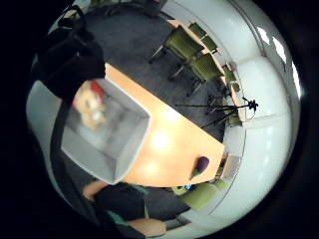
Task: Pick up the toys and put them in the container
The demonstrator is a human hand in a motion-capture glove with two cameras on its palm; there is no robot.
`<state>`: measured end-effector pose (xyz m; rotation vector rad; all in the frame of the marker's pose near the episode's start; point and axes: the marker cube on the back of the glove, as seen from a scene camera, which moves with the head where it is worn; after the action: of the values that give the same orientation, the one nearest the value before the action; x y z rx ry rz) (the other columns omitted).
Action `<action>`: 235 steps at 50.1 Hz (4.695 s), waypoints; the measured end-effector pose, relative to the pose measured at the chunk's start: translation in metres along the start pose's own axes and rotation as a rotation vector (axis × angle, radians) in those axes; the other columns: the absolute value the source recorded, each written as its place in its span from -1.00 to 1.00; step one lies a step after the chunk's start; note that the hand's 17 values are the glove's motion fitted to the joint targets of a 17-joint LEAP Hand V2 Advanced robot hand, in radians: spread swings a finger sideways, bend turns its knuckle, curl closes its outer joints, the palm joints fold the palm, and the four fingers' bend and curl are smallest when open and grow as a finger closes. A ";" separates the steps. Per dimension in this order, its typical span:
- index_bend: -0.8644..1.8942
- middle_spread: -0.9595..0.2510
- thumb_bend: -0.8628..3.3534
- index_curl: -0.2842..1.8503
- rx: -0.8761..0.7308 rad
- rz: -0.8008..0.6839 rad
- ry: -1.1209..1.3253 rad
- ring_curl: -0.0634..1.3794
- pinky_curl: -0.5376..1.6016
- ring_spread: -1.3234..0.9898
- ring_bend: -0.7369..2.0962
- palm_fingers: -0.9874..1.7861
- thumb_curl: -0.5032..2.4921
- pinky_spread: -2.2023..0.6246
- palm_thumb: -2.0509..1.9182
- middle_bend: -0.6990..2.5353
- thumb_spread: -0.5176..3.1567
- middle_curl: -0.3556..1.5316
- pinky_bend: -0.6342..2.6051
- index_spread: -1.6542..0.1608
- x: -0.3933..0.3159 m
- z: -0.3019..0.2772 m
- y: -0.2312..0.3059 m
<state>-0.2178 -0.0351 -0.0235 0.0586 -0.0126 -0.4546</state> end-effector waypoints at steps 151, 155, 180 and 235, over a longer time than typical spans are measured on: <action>-0.20 -0.06 -0.48 0.17 -0.265 0.723 0.019 -0.25 -0.16 -0.26 0.26 0.55 -0.23 0.23 0.40 -0.09 -0.25 0.01 -0.10 0.30 0.476 0.208 0.389; -0.20 -0.06 -0.48 0.23 -0.226 0.716 0.023 -0.22 -0.15 -0.26 0.28 0.54 -0.20 0.22 0.40 -0.07 -0.29 0.04 -0.09 0.28 0.469 0.178 0.374; -0.21 -0.06 -0.47 0.50 0.079 0.409 0.026 -0.17 -0.12 -0.24 0.31 0.51 -0.03 0.22 0.36 -0.05 -0.41 0.13 -0.07 0.20 0.316 -0.028 0.173; -0.48 0.07 -0.57 0.51 -0.032 -0.087 -0.150 -0.09 0.03 -0.16 0.22 -0.34 0.10 0.29 0.09 -0.33 -0.32 0.14 0.11 0.21 0.019 0.021 -0.037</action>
<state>-0.2174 -0.0777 -0.0043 -0.0066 -0.1503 -0.5454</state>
